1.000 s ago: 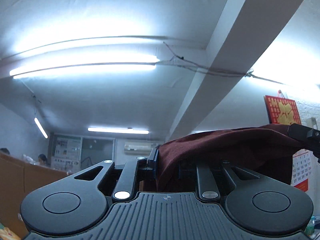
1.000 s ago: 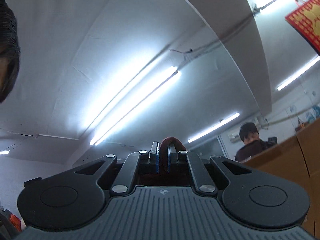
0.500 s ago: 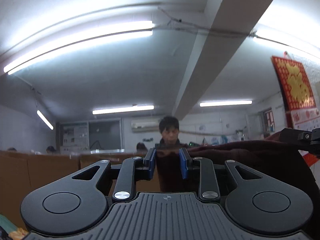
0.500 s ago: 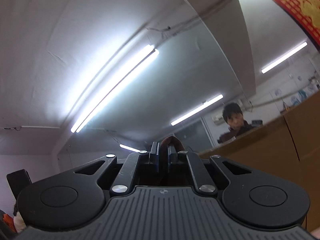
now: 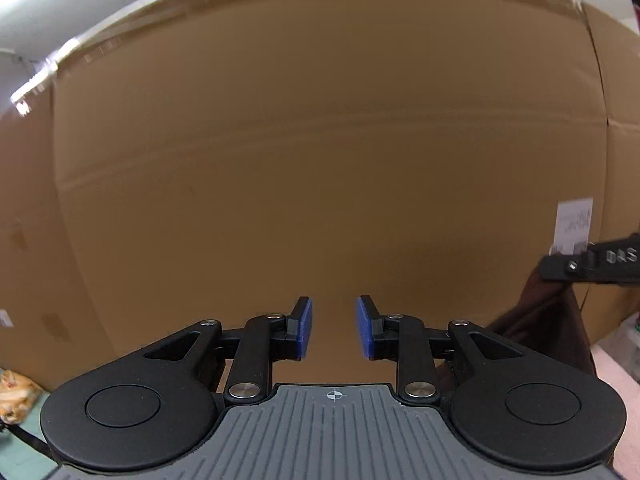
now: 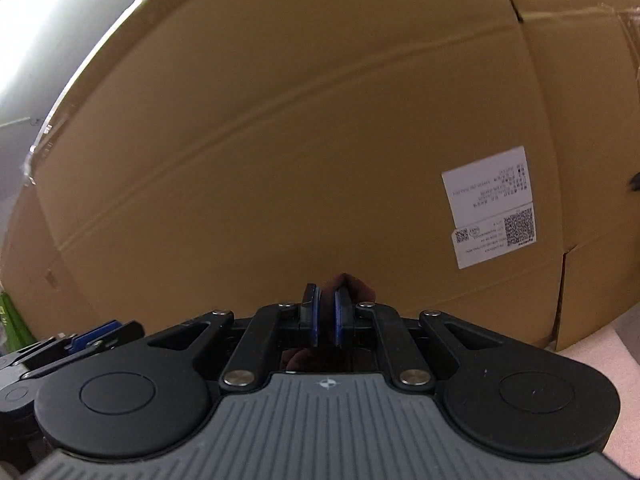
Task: Fold clothes
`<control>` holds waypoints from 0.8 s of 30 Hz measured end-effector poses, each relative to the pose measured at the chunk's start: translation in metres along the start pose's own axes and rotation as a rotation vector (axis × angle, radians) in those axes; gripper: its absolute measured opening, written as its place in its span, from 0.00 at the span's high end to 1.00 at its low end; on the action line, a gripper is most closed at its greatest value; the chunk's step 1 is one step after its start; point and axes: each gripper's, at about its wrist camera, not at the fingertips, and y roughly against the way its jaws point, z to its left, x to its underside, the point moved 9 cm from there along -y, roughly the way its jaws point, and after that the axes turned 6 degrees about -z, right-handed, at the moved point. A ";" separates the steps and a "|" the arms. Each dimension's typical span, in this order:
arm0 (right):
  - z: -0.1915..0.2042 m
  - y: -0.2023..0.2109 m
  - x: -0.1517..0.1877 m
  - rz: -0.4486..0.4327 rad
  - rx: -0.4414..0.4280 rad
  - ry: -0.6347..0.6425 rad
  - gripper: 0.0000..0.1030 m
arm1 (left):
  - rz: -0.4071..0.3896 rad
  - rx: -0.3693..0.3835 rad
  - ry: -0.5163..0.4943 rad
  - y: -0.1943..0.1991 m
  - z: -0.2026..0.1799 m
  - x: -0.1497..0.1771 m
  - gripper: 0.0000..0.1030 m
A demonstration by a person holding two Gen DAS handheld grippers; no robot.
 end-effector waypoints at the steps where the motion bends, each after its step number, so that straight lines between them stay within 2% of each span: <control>1: -0.007 -0.013 0.002 0.013 0.010 0.002 0.92 | 0.015 0.007 -0.004 -0.006 -0.001 0.007 0.72; 10: -0.043 -0.085 0.044 0.109 0.081 0.036 0.91 | 0.124 0.047 -0.015 -0.035 -0.001 0.058 0.72; 17: -0.072 -0.134 0.081 0.203 0.163 0.084 0.91 | 0.183 0.066 0.004 -0.040 0.006 0.081 0.70; 19: -0.080 -0.146 0.090 0.228 0.184 0.084 0.91 | 0.200 0.073 0.010 -0.042 0.008 0.087 0.67; 20: -0.085 -0.152 0.094 0.239 0.196 0.086 0.91 | 0.208 0.077 0.013 -0.042 0.009 0.090 0.61; 21: -0.089 -0.157 0.099 0.255 0.210 0.087 0.88 | 0.216 0.080 0.017 -0.043 0.010 0.093 0.54; 23: -0.099 -0.168 0.109 0.290 0.236 0.084 0.85 | 0.233 0.087 0.023 -0.044 0.012 0.099 0.49; 24: -0.105 -0.173 0.115 0.312 0.251 0.083 0.61 | 0.241 0.090 0.026 -0.045 0.013 0.102 0.42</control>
